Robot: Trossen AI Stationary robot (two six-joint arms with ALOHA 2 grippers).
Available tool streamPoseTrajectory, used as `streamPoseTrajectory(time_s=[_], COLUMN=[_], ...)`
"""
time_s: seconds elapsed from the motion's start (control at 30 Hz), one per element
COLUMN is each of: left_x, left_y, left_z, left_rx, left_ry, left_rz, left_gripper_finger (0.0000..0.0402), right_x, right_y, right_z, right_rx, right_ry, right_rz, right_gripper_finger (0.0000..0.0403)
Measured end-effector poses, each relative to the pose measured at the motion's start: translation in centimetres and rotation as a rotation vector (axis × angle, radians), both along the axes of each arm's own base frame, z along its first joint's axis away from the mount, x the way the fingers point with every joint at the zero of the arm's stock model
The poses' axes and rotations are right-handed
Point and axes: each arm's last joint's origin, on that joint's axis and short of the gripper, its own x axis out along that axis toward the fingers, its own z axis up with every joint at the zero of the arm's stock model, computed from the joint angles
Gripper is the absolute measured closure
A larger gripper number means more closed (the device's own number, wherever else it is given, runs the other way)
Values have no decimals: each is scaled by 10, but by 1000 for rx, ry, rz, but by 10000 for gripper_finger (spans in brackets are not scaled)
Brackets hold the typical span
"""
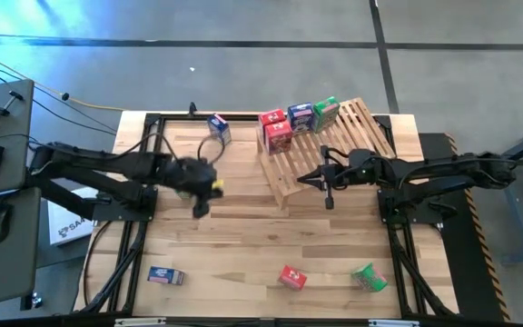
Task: Stack cereal on shelf
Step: Put the bottom blue cereal box on the shelf aligned with the other blue cereal box
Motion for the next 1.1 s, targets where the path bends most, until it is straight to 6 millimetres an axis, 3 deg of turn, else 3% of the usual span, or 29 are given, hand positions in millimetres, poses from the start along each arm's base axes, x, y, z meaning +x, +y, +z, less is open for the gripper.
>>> streamPoseTrajectory(time_s=[0.17, 0.33, 0.53, 0.73, 0.9, 1.1], left_x=[-8, -15, -23, -32, -42, -52], left_y=[-43, -81, -130, -183, -210, -222], left_z=[5, 8, 14, 7, -7, -15], left_rx=[-104, -170, -119, -96, -77, -51], left_ry=[46, 179, 415, 569, 644, 717], left_rz=[-109, -85, -102, -64, 19, 117], left_gripper_finger=[354, 358, 298, 224, 186, 166], right_x=[0, 0, 3, 5, 6, 6], right_y=[0, 0, 0, 2, 8, 14], right_z=[0, -1, -3, -4, -3, -4], right_rx=[-5, 9, 32, 63, 59, 38], right_ry=[2, 3, 11, 7, 0, 5], right_rz=[1, -3, -15, -18, -6, 25], right_gripper_finger=[399, 399, 399, 399, 399, 399])
